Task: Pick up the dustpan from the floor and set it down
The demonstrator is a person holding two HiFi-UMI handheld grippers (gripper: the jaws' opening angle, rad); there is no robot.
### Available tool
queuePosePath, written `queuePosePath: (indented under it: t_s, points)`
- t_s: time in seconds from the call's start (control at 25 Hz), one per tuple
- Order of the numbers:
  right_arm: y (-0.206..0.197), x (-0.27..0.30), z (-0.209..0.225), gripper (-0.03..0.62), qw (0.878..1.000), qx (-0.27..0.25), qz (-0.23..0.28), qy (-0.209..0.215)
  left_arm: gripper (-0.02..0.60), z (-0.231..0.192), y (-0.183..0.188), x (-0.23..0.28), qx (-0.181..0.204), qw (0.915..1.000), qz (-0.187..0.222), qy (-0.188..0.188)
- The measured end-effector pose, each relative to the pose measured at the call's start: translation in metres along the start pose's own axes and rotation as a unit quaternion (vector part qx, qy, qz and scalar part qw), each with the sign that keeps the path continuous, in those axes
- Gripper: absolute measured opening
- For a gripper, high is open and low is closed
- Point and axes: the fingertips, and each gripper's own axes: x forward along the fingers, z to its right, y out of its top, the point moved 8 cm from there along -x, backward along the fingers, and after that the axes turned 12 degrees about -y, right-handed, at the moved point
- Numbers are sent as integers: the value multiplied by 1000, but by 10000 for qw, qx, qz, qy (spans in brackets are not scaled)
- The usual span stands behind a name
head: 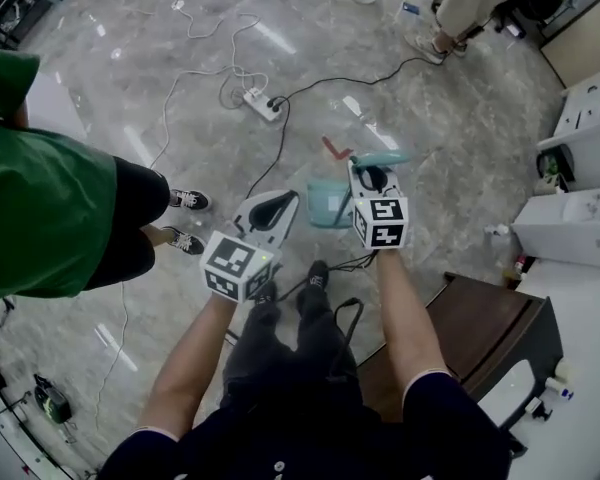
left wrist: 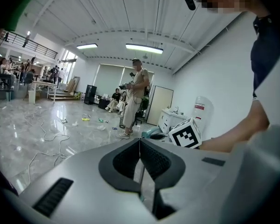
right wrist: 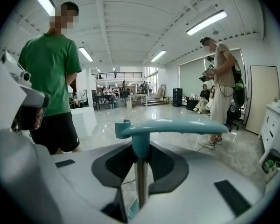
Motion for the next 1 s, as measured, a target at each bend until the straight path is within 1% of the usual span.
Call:
queuePosePath:
  t_s: [0.2,0.28,0.4,0.52,0.64,0.84,1.0]
  points:
    - [-44,36,16,95,9998,-30,-204,-81,14,-16,-20,26,-129,9998,-152,69]
    - [-58,51,20,95,9996,-41,-246,-98,14,-24,-29,32,-146,9997,-138,111]
    - [-68,69,25,95,9997,-38,-201,-112,14,-32,-36,40,-275,9993,-185,164]
    - [-68,78,25,95,9999,-15,-38,-116,14,-38,-43,45,-352,9989,-233,193]
    - [-69,75,20,95,9999,-17,39,-124,14,-39,-48,48,-420,9986,-272,187]
    - [-94,58,-6,95,9998,-184,-61,-72,14,-39,-59,46,-444,9986,-267,141]
    - [-110,38,-23,95,9993,-263,-121,-247,14,-33,-61,38,-466,9986,-252,53]
